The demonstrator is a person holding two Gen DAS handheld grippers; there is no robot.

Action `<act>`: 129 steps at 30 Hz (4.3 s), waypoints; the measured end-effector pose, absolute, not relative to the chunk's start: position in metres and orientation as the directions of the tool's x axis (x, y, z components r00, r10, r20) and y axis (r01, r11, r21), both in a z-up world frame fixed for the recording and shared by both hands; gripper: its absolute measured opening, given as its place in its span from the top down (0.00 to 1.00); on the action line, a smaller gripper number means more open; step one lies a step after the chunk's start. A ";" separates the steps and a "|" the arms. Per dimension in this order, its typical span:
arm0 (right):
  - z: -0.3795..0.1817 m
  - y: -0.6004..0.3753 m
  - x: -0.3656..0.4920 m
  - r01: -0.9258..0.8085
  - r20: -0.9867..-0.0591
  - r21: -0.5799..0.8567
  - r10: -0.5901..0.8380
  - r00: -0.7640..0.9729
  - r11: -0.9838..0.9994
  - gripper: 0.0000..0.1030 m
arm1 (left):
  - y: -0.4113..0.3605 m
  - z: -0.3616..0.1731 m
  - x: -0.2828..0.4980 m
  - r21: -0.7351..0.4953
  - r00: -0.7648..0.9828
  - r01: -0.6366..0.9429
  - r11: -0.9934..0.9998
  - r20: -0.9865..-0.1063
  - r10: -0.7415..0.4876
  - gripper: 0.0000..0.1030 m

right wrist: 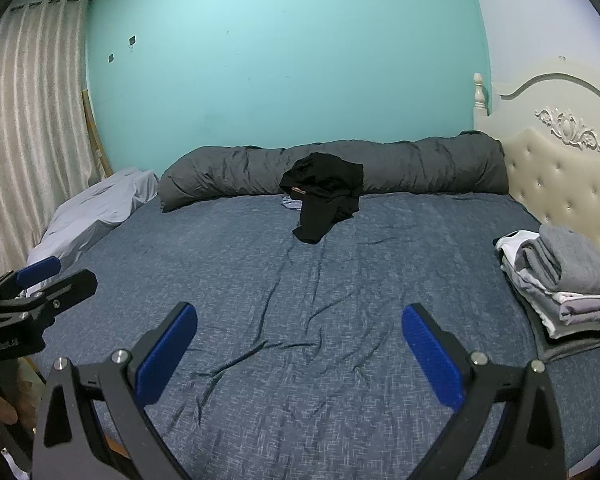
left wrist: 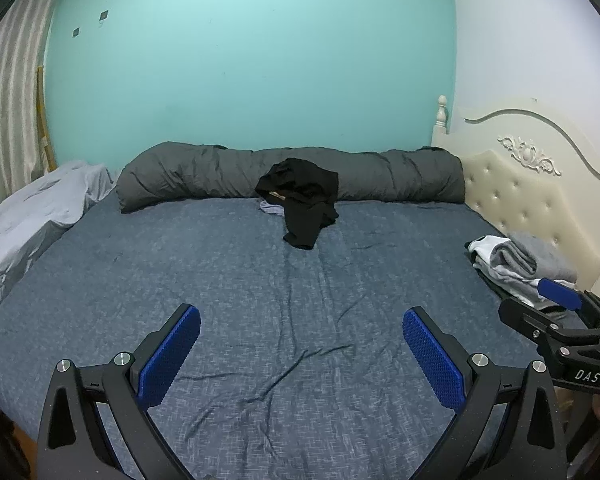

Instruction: Fold clothes

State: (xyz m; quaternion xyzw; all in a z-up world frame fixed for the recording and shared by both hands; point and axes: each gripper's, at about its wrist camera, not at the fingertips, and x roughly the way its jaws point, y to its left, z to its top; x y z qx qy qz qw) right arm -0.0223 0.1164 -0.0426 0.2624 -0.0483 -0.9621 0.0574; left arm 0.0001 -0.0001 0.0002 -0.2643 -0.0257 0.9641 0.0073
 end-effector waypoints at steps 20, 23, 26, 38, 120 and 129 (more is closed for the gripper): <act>-0.039 0.122 -0.019 0.082 -0.495 0.114 -0.128 -0.859 -0.990 0.00 | 0.000 0.004 0.002 -0.054 -0.865 -0.002 -0.999 -0.501 0.029 0.00; -0.039 0.122 -0.019 0.083 -0.496 0.113 -0.129 -0.859 -0.990 0.00 | 0.000 0.004 0.004 -0.052 -0.865 -0.006 -0.999 -0.501 0.031 0.00; -0.038 0.122 -0.019 0.084 -0.497 0.112 -0.129 -0.858 -0.990 0.00 | 0.001 0.004 0.005 -0.054 -0.864 -0.006 -0.999 -0.503 0.032 0.00; -0.033 0.121 -0.018 0.079 -0.498 0.110 -0.124 -0.858 -0.991 0.00 | 0.005 0.006 0.005 -0.056 -0.864 -0.014 -0.998 -0.502 0.040 0.00; -0.185 0.174 -0.286 0.096 -0.662 0.156 -0.177 -0.729 -0.983 0.00 | -0.048 -0.136 -0.234 -0.201 -0.778 0.066 -0.977 -0.624 0.075 0.00; -0.232 0.166 -0.406 0.146 -0.695 0.155 -0.213 -0.686 -0.977 0.00 | -0.072 -0.195 -0.338 -0.229 -0.735 0.109 -0.967 -0.674 0.076 0.00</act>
